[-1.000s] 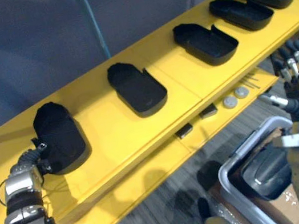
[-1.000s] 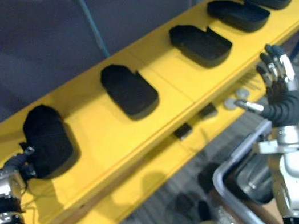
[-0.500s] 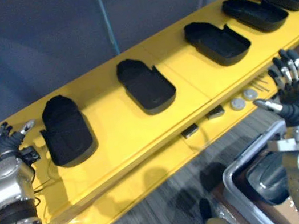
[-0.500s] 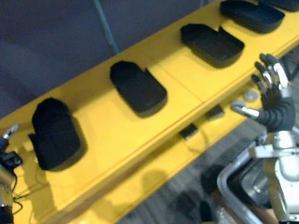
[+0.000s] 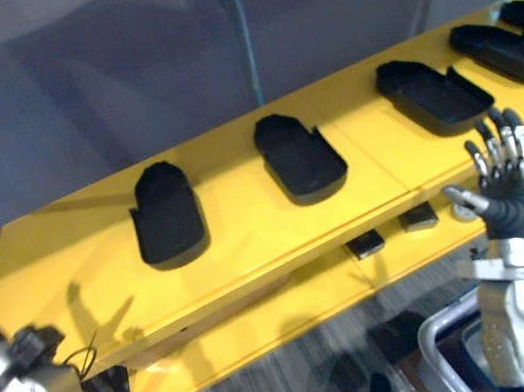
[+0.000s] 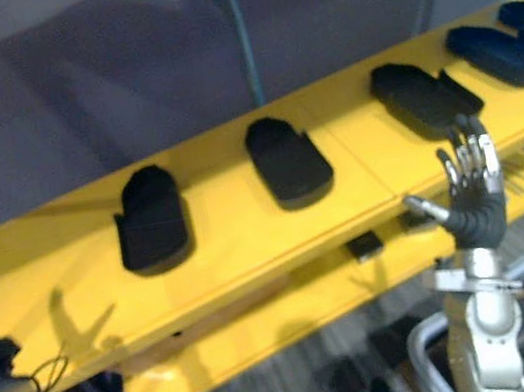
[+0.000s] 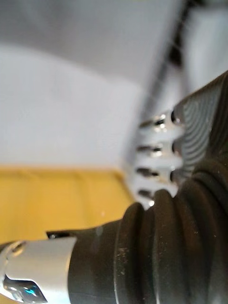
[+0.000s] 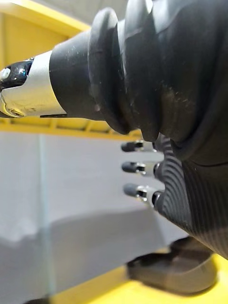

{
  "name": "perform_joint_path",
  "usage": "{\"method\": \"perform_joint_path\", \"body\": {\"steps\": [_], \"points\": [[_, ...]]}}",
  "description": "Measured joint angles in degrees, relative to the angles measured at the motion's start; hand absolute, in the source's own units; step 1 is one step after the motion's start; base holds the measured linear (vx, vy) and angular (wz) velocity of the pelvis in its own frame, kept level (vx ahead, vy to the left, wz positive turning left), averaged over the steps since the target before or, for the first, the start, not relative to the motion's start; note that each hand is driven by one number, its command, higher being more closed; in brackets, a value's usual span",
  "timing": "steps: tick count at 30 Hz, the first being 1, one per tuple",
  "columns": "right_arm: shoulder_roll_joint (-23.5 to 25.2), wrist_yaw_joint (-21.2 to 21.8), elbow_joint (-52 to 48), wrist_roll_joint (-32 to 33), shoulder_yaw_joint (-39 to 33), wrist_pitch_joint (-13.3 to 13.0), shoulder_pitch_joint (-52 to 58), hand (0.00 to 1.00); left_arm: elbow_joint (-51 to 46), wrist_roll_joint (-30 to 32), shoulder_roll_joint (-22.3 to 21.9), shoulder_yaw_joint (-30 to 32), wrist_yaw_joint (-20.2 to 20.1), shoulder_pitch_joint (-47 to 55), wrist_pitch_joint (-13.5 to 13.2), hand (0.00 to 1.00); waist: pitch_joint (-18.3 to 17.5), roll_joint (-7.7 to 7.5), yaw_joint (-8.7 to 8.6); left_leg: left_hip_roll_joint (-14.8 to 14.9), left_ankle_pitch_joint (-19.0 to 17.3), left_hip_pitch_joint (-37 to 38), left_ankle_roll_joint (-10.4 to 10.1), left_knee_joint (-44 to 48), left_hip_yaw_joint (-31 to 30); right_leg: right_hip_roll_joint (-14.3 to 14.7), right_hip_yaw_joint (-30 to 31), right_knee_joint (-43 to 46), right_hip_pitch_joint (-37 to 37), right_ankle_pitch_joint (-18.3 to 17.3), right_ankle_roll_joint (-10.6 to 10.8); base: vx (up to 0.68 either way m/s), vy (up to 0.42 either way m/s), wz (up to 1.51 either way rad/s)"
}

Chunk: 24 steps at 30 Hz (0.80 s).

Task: Walk over and take plastic housings, then place them on the shelf

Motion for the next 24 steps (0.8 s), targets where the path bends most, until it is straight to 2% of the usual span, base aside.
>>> {"method": "perform_joint_path", "body": {"steps": [2,5,10,13,16,19,21,23,24], "points": [[0.87,-0.21,0.00,-0.69,2.24,0.05,0.14,0.00,-2.75,3.50,-2.66,-0.58,1.42,2.91,-1.21,0.00,-0.30,-0.52,1.04,0.11,0.06,-0.02,0.03,0.04,-0.49,0.02,-0.52,0.00,0.40,-0.56,0.06,-0.04,-0.011,0.19],[1.10,-0.71,-0.01,-2.20,3.76,0.05,0.07,0.00,-4.06,5.69,-3.18,-1.27,2.05,4.18,-1.50,0.00,-0.83,-1.06,1.13,0.14,0.28,-0.91,-0.05,0.20,-1.66,-0.07,-1.61,0.00,0.35,-0.97,0.07,-0.03,-0.005,0.20],[0.63,-9.21,0.02,-7.98,2.83,0.17,0.11,0.00,-4.83,5.38,-3.12,-4.93,0.48,4.23,-2.15,0.00,-1.25,-1.79,0.40,0.38,0.51,-1.04,-0.33,-0.32,-1.10,0.16,-1.38,0.02,-0.27,-1.06,0.09,0.01,0.011,-0.01],[0.31,-12.17,-0.01,-9.73,0.16,0.26,0.69,0.00,-4.87,5.01,-3.12,-7.87,0.15,4.14,-3.82,0.00,-1.29,-1.99,-0.15,0.58,0.73,-0.48,-0.82,-0.64,2.01,0.70,1.87,0.16,-1.89,-0.32,0.15,0.05,0.043,-0.49],[0.24,-13.99,-0.10,-9.48,-5.96,0.60,3.45,0.00,-4.86,4.95,-3.07,-11.55,0.74,3.26,-4.38,0.00,-1.18,-2.18,-2.60,1.08,0.14,2.06,-1.45,-0.68,6.82,1.76,6.19,0.56,-2.58,0.37,0.15,0.08,0.043,-0.77],[0.23,-14.25,-2.73,-8.01,-12.80,0.21,7.33,0.00,-4.74,5.53,-2.98,-14.88,2.88,-0.24,-4.71,0.00,-0.82,-2.32,-5.82,1.59,-1.37,4.17,-1.60,-0.66,11.00,2.98,9.80,0.55,-2.76,0.43,0.12,0.01,0.019,-0.72],[0.29,-13.70,-4.26,-4.63,-15.48,-2.12,9.52,0.00,-3.75,5.74,-2.04,-16.36,5.39,-3.75,-4.77,0.00,-0.52,-2.51,-7.46,2.00,-2.93,5.16,-1.70,0.61,14.14,3.92,13.09,0.53,-3.47,0.60,0.03,-0.04,0.003,-0.80],[0.31,-11.89,-4.70,-2.79,-15.77,-4.07,9.55,0.00,-2.85,7.82,-0.57,-16.22,7.68,-5.75,-3.75,0.00,0.00,-3.02,-8.27,2.14,-3.88,5.14,-1.23,3.93,13.39,4.40,15.93,0.10,-3.86,0.54,-0.10,-0.06,-0.010,-0.81],[0.24,-9.88,-5.13,-1.76,-14.73,-4.58,8.53,0.00,-2.91,8.16,0.02,-15.80,8.87,-6.11,-3.20,0.00,0.90,-3.73,-7.52,2.00,-4.27,3.98,-0.14,9.50,8.89,4.32,18.65,0.04,-3.85,0.62,-0.14,-0.07,-0.030,-0.99]]}}
